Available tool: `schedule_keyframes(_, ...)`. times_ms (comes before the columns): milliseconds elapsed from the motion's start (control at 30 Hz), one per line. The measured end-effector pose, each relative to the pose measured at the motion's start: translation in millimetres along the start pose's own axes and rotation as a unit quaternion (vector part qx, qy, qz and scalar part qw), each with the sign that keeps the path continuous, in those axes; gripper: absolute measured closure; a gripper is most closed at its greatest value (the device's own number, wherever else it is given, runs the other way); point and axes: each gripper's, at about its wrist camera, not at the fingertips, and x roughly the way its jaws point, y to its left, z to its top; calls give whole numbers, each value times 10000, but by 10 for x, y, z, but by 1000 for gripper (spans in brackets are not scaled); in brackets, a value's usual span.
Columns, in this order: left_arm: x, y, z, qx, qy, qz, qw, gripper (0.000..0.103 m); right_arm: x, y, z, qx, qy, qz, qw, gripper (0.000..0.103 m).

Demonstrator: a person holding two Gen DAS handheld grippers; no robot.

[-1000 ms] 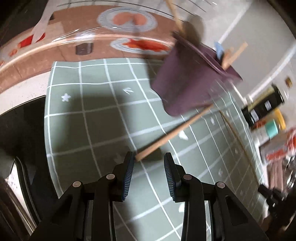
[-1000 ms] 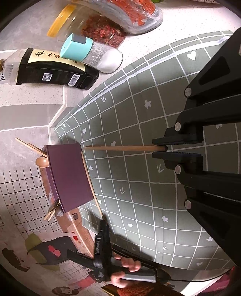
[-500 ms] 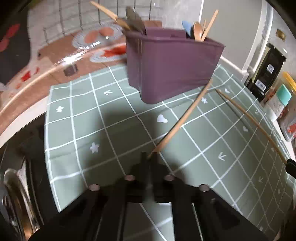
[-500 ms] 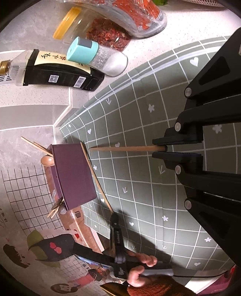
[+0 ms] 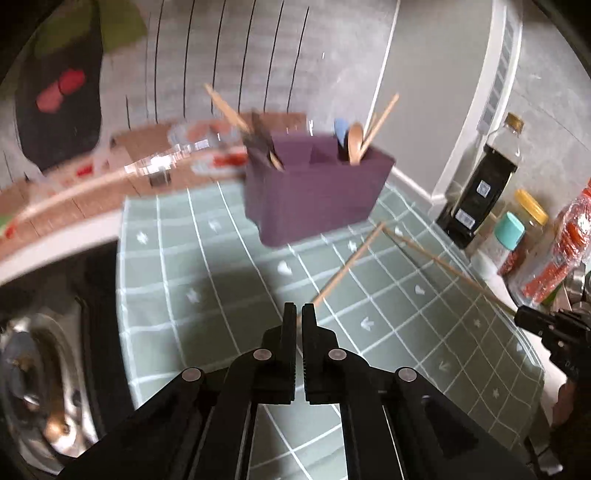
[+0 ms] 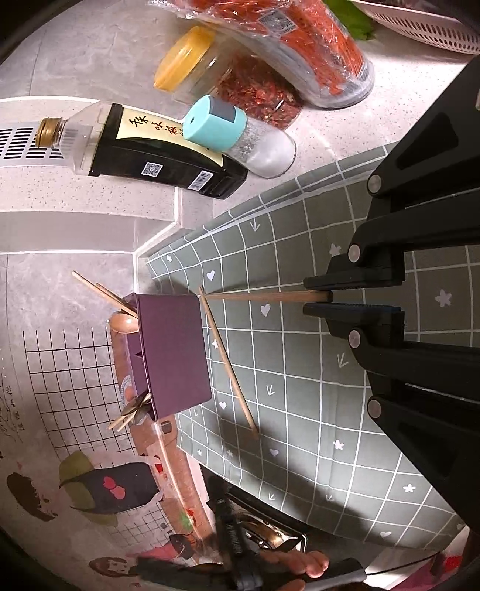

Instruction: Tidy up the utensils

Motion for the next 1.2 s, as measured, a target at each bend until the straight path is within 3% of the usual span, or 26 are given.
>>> schedule_keyframes(33,68,-8,-28,79,63,30,9999,80,4,-6,-8,14,12,16,10000,97)
schedule_keyframes(100,160,-62,-83,273,119,73,9995,66,21,-28,-35,63,68,72,9999,97)
schedule_keyframes(267,433,-155,-135,618,448,261,9967,66,68,-27,-116,92,161,131,9997,97)
schedule_keyframes(400,601,-201,-164,687,639,387,9948,75,91,-57,-152,194,180,164,9995,97)
schedule_keyframes(500,717,-227,-183,713,755,488,9934,77,105,-78,-181,233,193,170,9994,97)
schedule_keyframes(567,743,-241,-160,653,705,488,9942,77,106,-97,-201,264,196,171,9993,97)
schedule_keyframes(700,801,-248,-110,418,671,595,9951,91,121,-146,-235,339,231,168,9990,97)
schedule_keyframes(767,792,-278,-121,374,607,688,9951,93,119,-171,-243,359,230,156,9990,97)
schedule_keyframes(833,712,-324,-136,404,421,794,9951,103,96,-189,-239,345,207,132,9991,97)
schedule_keyframes(967,345,-351,-97,69,-106,733,9972,103,12,-230,-193,237,138,83,9996,97)
schedule_keyframes(1033,204,-379,-81,126,-254,541,9981,103,-25,-246,-152,171,108,58,9998,97)
schedule_keyframes(1133,183,-435,-106,607,-183,458,9969,100,-49,-255,-108,78,121,58,9999,97)
schedule_keyframes(1200,294,-380,-115,634,56,258,9976,97,-62,-259,-95,10,134,85,9999,97)
